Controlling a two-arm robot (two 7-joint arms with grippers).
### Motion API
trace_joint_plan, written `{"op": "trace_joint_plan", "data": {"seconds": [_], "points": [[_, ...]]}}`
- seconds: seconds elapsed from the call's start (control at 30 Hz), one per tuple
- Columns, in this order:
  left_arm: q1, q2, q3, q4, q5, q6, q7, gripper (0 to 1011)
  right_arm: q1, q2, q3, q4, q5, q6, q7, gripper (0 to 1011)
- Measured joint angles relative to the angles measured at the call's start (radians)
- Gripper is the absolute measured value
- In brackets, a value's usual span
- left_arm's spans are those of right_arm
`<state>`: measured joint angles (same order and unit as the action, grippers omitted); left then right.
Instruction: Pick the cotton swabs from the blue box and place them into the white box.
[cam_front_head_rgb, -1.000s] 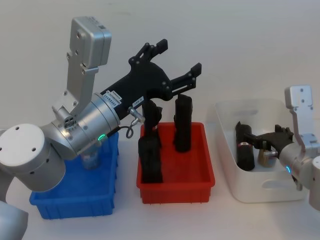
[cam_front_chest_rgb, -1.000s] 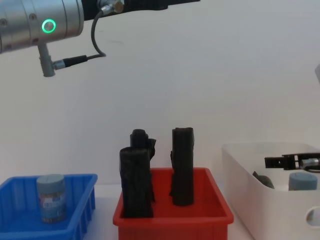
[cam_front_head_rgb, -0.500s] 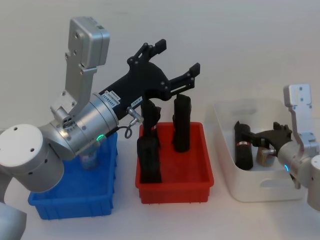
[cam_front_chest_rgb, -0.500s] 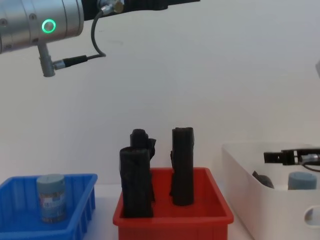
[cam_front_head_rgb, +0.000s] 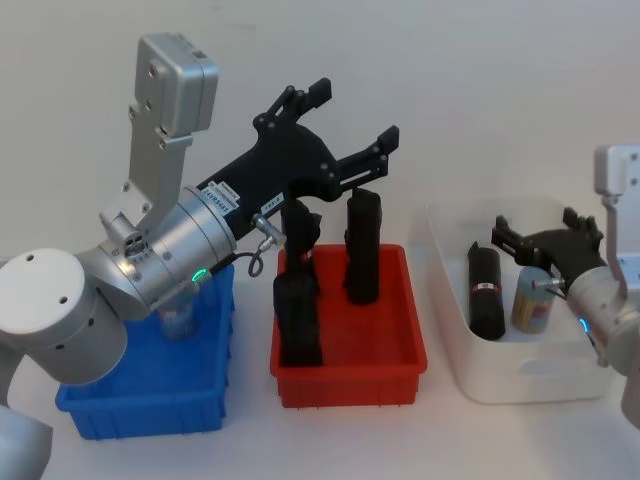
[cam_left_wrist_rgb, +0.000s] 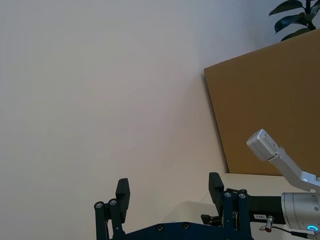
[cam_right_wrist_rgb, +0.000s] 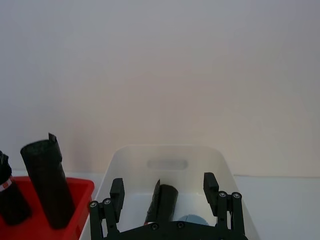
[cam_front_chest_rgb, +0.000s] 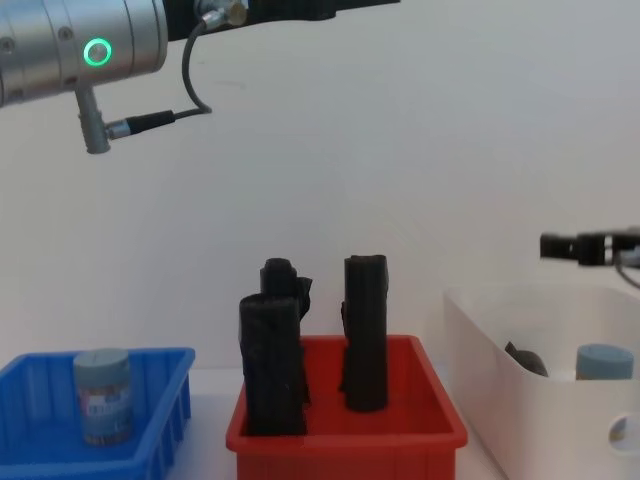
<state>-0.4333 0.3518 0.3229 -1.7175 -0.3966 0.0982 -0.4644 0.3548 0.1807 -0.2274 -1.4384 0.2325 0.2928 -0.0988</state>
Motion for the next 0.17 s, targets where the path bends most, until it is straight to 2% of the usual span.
{"op": "trace_joint_plan", "data": {"seconds": [0.13, 0.17], "points": [[0.0, 0.0, 0.0, 0.0, 0.0, 0.0, 0.0, 1003, -0.034, 0.006, 0.0, -0.072, 0.002, -0.017, -0.03, 1002], [0.0, 0.0, 0.0, 0.0, 0.0, 0.0, 0.0, 1003, -0.061, 0.01, 0.0, -0.133, 0.002, -0.033, -0.057, 1002]]}}
